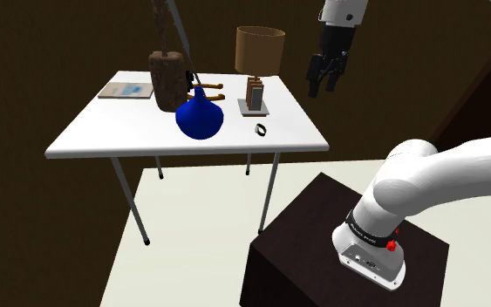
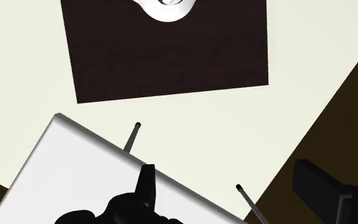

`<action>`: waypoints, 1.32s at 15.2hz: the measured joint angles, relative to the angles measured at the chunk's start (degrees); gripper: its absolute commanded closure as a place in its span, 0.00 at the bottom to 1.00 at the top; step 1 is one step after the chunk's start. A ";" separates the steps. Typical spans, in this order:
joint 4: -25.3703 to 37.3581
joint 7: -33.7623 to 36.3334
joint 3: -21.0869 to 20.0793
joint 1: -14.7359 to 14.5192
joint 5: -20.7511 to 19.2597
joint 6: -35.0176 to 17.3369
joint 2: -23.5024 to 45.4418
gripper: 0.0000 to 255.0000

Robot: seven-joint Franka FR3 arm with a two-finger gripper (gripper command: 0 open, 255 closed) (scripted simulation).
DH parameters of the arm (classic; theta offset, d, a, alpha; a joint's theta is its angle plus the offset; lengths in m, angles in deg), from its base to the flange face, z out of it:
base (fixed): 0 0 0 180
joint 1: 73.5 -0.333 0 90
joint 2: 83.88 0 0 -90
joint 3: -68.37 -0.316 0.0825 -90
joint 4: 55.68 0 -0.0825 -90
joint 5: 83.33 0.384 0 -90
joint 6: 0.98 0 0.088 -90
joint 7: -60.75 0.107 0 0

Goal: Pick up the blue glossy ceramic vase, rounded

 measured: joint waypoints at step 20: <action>28.62 3.27 -6.27 -3.26 -2.36 -11.03 40.86 0.00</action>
